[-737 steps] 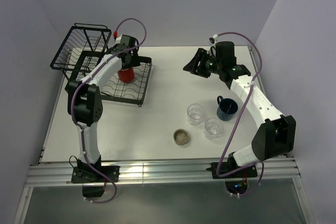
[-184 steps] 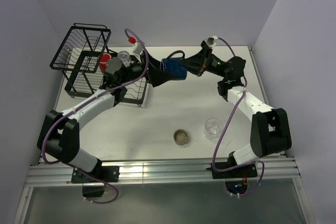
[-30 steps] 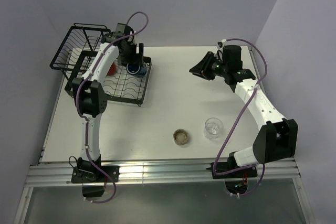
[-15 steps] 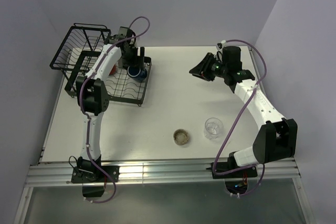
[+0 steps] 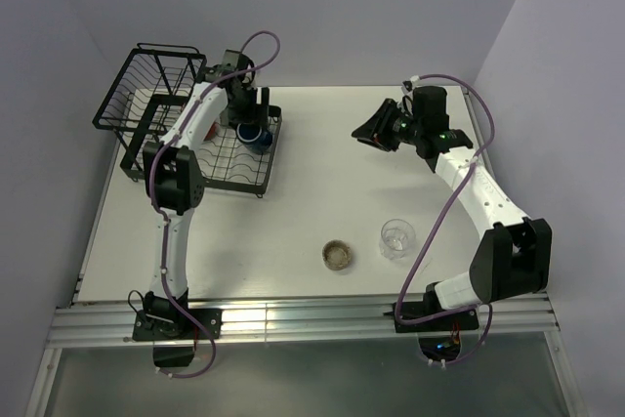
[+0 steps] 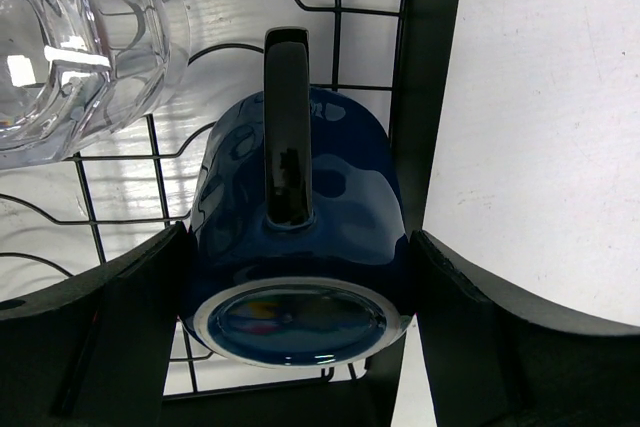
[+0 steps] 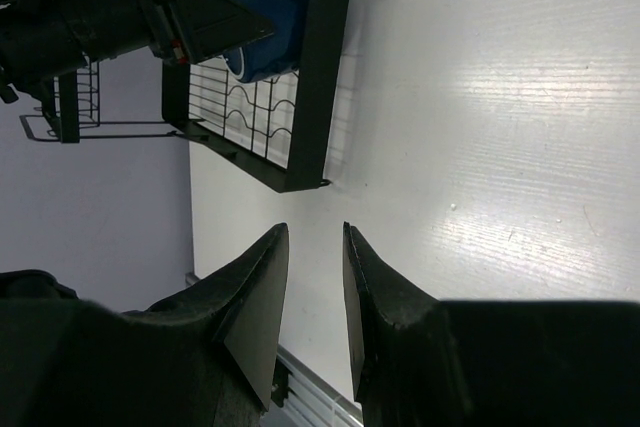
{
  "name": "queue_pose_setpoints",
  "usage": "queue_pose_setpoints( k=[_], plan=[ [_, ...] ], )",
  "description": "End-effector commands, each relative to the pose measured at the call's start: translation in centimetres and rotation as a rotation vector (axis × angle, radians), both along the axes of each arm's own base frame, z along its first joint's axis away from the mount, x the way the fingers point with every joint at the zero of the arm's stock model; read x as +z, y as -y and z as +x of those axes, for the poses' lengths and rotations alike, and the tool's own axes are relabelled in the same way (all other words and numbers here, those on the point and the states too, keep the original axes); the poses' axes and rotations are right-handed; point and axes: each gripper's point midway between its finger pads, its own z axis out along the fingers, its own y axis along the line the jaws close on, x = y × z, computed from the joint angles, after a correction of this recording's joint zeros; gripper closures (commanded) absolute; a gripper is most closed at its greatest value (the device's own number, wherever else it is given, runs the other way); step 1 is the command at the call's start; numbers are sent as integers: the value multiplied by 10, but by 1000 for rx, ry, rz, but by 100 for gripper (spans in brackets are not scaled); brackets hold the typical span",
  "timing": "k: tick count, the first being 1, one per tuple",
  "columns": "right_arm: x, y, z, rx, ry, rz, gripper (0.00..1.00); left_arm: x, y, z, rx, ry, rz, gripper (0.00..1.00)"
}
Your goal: Load the cups into the dish rack
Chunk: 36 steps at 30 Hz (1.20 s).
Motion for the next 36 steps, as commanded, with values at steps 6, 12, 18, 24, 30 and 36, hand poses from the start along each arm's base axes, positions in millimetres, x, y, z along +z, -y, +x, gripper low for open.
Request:
queue_pose_setpoints(
  k=[6,12,18,24,30,36],
  plan=[
    [0,4,9,-8,34,-30,64,14,12,33,50,152,-4,52],
    [-3,7,10,-19,33,-50,64,22,19,41,64,211,-18,28],
    [-3,9,10,-26,38,-64,64,31,22,45,68,261,-7,16],
    [-4,10,10,-24,39,-74,64,44,27,46,62,313,-9,12],
    [-4,11,8,-24,45,-87,62,47,32,46,57,342,9,8],
    [-4,12,8,-28,53,-108,61,67,32,47,77,427,18,5]
  ],
)
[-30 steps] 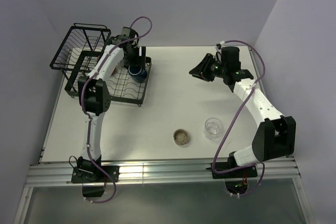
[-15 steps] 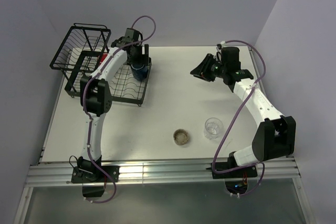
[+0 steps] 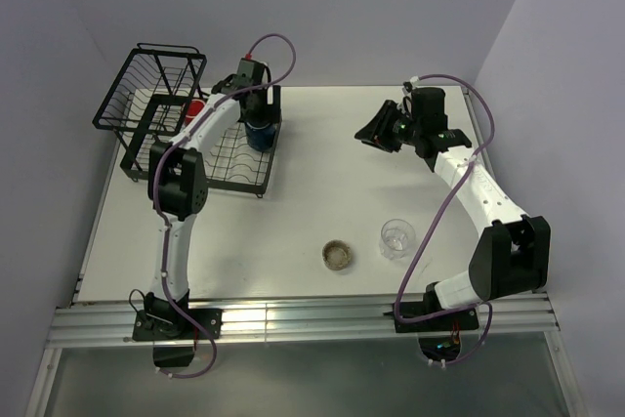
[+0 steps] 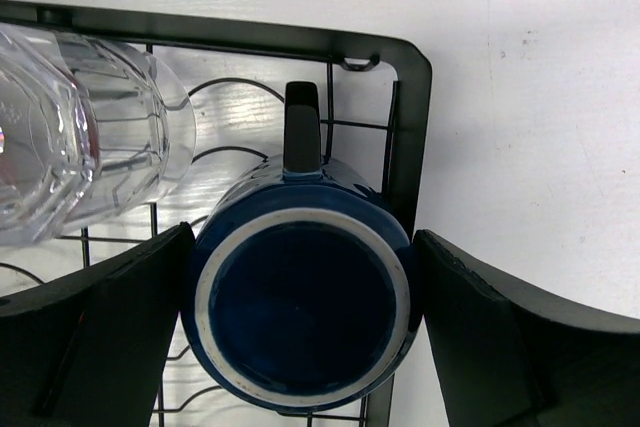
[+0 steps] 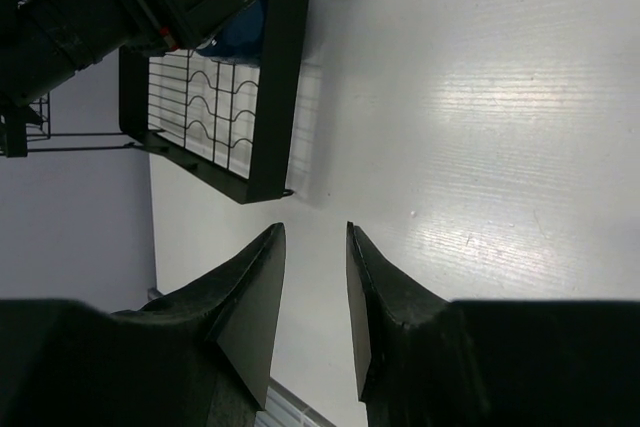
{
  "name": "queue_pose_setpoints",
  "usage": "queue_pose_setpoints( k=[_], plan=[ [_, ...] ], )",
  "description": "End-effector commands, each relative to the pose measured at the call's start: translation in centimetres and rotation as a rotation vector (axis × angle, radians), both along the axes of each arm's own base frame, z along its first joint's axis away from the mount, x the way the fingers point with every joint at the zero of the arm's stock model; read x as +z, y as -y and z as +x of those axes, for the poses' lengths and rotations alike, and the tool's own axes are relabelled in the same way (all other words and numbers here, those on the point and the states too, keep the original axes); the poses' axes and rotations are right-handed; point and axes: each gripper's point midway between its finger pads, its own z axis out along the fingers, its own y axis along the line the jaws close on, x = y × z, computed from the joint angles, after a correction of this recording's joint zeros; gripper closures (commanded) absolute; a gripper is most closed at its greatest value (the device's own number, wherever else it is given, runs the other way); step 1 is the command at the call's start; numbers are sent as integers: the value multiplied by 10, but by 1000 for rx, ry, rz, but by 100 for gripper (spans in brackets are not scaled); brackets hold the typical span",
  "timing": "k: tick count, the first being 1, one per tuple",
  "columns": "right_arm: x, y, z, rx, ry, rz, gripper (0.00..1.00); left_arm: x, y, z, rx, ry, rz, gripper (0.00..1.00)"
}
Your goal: Load the cups into the dish rack
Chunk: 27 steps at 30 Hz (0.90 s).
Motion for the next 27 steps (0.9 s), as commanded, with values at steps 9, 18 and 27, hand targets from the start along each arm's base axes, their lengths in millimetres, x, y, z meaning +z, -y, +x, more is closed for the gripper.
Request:
queue_pose_setpoints(
  k=[9,18,27],
  plan=[
    [9,4,2,-4,51,-46,58,93,5,9,43,293,-13,1],
    [10,8,1,-20,59,-74,57,111,3,7,61,374,20,1],
    [28,31,-19,-125,99,-230,57,173,2,-21,103,444,-19,1]
  ],
)
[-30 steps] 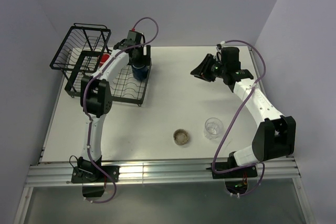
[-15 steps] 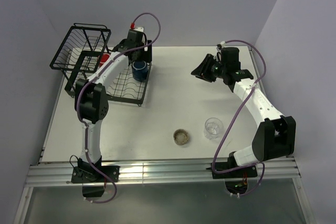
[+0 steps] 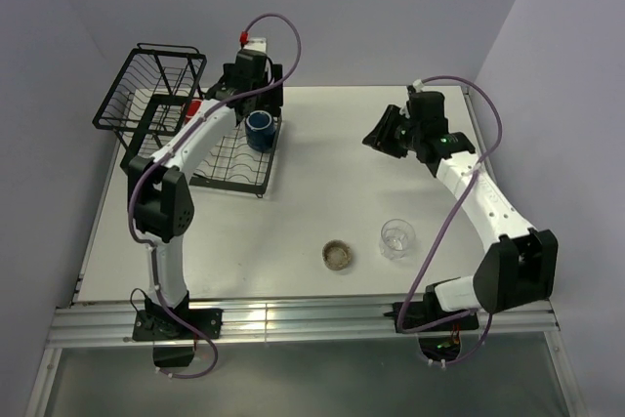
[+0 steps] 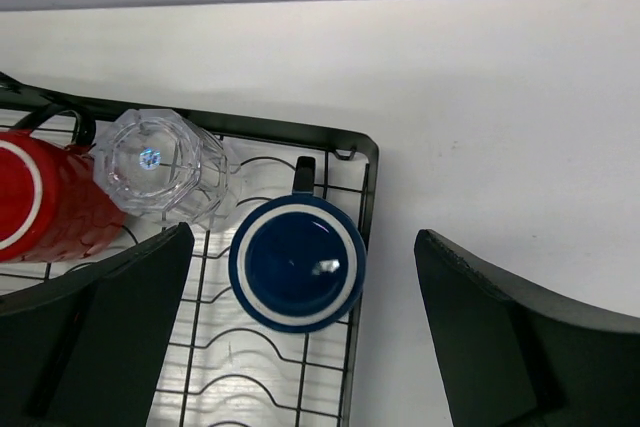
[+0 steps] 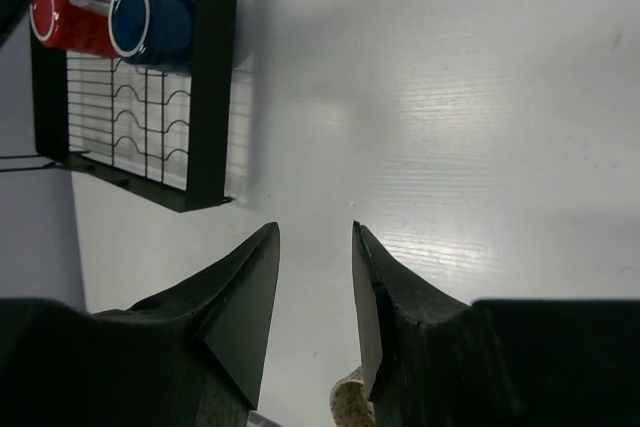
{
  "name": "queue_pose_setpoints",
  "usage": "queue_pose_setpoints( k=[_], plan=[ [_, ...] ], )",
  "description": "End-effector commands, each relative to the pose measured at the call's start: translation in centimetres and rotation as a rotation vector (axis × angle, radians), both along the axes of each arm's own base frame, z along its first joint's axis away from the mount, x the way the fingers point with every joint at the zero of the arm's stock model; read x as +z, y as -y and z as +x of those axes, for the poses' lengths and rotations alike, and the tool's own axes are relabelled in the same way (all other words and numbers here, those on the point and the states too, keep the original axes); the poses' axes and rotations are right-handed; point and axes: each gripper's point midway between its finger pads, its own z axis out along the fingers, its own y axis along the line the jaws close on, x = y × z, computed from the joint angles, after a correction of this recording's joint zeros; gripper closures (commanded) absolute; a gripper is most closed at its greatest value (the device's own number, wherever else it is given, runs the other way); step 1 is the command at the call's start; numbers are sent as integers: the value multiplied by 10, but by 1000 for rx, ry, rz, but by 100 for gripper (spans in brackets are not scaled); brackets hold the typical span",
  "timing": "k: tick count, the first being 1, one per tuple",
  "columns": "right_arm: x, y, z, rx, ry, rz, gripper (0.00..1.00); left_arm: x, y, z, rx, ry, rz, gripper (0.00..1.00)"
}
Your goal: Load the cups into the dish rack
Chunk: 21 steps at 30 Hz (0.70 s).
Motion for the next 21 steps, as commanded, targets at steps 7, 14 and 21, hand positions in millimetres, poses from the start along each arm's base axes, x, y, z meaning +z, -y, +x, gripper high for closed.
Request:
queue_pose_setpoints(
  k=[7,14,21],
  plan=[
    [32,19,-71,-94,99,-189,57,83,17,-79,-14,77,-189,1],
    [-13,23,-136,-73,-23,-243,58,77,59,-138,-129,51,-240,1],
    [-45,23,-165,-81,-83,-231,58,77,63,-165,-173,59,-255,1]
  ],
)
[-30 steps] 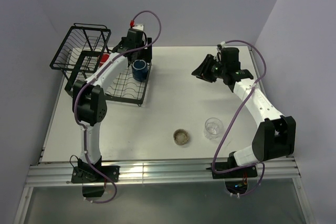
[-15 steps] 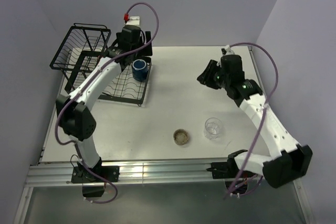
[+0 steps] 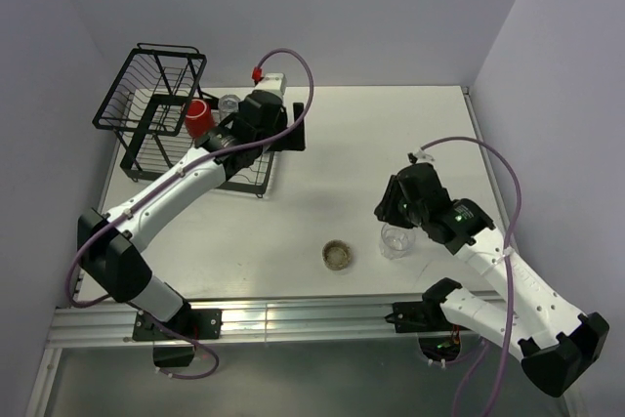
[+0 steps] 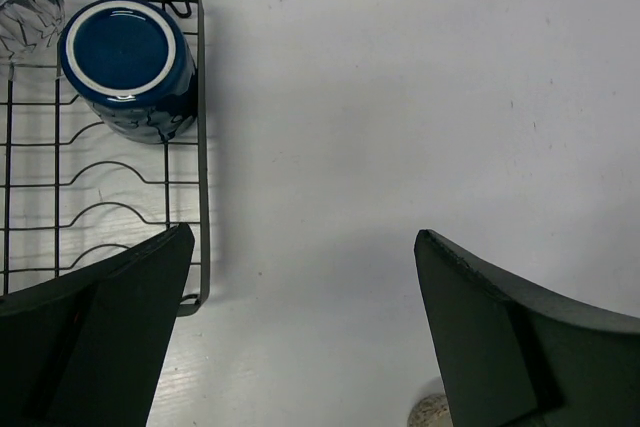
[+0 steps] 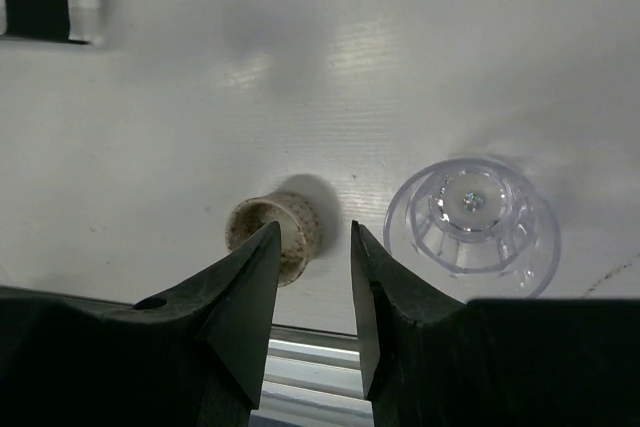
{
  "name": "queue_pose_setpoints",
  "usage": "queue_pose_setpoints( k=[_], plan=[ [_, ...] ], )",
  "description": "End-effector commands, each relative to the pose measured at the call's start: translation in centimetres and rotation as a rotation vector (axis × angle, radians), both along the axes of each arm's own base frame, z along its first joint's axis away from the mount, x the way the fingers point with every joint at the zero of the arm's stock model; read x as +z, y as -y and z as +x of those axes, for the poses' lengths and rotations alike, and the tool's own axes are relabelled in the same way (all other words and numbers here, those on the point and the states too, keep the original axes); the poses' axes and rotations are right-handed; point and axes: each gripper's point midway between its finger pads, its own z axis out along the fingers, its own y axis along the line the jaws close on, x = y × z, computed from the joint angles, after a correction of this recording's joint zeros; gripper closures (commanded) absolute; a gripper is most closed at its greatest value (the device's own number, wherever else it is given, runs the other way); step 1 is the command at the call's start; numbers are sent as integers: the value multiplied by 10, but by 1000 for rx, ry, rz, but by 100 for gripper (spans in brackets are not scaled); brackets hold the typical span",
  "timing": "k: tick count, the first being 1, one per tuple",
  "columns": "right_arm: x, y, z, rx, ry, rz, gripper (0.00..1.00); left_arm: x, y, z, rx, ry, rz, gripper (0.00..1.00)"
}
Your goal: Load the cups into the dish rack
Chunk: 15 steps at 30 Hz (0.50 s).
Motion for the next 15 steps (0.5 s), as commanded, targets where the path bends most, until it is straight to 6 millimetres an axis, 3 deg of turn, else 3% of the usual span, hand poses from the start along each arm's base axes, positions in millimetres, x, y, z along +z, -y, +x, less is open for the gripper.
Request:
queue_pose_setpoints(
  k=[1,7,15],
  plan=[
    [-10,5,-7,-55,-11,-15,58,30,-4,-5,6,65,-78,1],
    [-43,3,-13,-62,-73,-41,59,24,-10,-10,7,62,-60,1],
    [-66,9,-14,-98,-105,-76,59,15,-15,-15,10,49,-47,1]
  ],
)
